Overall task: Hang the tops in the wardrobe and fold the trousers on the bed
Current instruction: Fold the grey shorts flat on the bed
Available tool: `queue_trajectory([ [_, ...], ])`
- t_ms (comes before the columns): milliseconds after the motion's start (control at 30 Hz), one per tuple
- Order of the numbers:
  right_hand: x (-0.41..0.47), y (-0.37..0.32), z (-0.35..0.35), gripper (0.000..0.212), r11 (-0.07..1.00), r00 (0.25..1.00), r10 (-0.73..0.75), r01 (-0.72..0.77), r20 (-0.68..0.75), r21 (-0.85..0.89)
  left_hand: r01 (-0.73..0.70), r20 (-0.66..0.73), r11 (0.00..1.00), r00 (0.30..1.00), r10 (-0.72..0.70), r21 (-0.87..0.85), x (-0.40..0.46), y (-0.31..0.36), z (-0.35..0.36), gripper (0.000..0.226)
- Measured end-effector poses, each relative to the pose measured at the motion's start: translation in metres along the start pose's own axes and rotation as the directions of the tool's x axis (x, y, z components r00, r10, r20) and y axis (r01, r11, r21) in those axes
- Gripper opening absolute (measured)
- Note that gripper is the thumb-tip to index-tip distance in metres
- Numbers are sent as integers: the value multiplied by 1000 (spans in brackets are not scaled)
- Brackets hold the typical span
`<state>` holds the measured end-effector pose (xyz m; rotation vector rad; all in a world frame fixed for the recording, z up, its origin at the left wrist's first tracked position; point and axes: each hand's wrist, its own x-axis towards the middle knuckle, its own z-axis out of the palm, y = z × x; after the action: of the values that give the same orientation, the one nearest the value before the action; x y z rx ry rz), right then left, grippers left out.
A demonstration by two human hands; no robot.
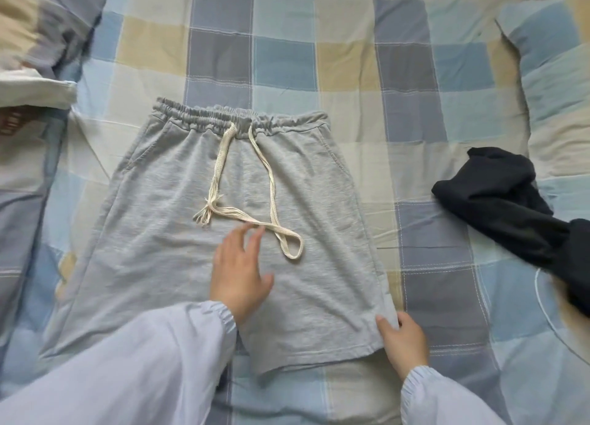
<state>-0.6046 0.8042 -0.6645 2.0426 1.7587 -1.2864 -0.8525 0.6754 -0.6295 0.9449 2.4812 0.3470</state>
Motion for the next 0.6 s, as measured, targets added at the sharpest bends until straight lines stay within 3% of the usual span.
queue_trajectory([
  [67,-9,-25,3,17,996,995,-81,79,64,36,-175,301,974,930,211,-142,-33,43,23,90],
  [100,-13,-42,4,19,992,984,-120,114,129,56,-151,413,966,882,228,-212,-46,65,32,93],
  [167,-19,-81,-1,29,982,940,-187,172,284,79,17,401,939,907,130,-343,-57,100,42,84],
  [233,-12,-120,-12,35,970,896,-233,240,379,30,223,264,853,959,-105,-471,-49,108,39,60],
  [267,-2,-139,-17,36,963,886,-241,268,395,-13,258,217,821,962,-168,-510,-42,104,37,49],
  [367,59,-180,-17,30,971,945,-201,227,259,-74,192,246,850,966,-77,-491,-26,86,30,18],
  [467,111,-197,7,29,978,984,-139,154,107,-144,155,361,837,931,54,-525,-12,69,19,16],
  [600,131,-203,40,48,976,996,-89,89,8,-198,236,382,749,924,25,-619,-4,38,17,22],
])
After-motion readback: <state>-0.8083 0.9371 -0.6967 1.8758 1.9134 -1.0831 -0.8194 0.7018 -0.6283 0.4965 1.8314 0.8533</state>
